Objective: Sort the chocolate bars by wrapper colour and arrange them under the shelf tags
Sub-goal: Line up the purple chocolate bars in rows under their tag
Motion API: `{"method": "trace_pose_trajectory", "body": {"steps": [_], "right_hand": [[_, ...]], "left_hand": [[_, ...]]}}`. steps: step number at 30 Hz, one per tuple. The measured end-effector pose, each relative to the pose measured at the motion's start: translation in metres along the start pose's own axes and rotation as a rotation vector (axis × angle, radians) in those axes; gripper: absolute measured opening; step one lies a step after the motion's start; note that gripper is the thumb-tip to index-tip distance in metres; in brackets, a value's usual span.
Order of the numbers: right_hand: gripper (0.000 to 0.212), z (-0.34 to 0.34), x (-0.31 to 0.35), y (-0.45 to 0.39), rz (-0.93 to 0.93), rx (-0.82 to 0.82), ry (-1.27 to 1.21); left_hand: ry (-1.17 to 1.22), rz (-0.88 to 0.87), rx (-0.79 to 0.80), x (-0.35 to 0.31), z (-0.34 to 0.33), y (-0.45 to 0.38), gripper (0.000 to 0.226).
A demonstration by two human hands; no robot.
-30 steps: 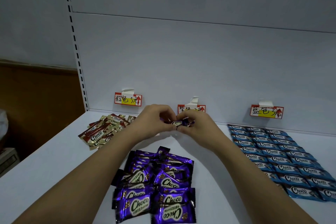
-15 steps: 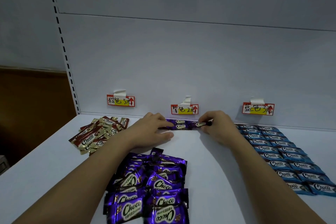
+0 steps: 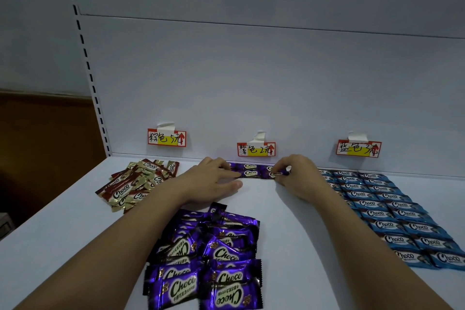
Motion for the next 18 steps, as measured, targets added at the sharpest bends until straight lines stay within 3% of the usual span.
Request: {"method": "trace_pose_trajectory", "body": {"steps": [5, 11, 18], "right_hand": [[0.011, 0.011, 0.028, 0.005, 0.084, 0.002, -0.125], [0.009, -0.003, 0.098, 0.028, 0.357, 0.214, -0.268], [0.007, -0.006, 0.134, 0.058, 0.406, 0.307, -0.299]], "left_hand": [[0.104, -0.043, -0.1, 0.002, 0.02, 0.007, 0.04], [0.293, -0.087, -0.254, -0.004, 0.054, 0.03, 0.024], [0.395, -0.09, -0.335, -0.02, 0.057, 0.088, 0.016]]}}
Point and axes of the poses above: each hand's wrist, its own y-axis away from the middle knuckle, its own z-axis out of the back of the hand, x = y × z, the point moved 8 cm from there along -y, towards the middle knuckle, and after that the axes turned 7 degrees about x, right-handed, at the moved point
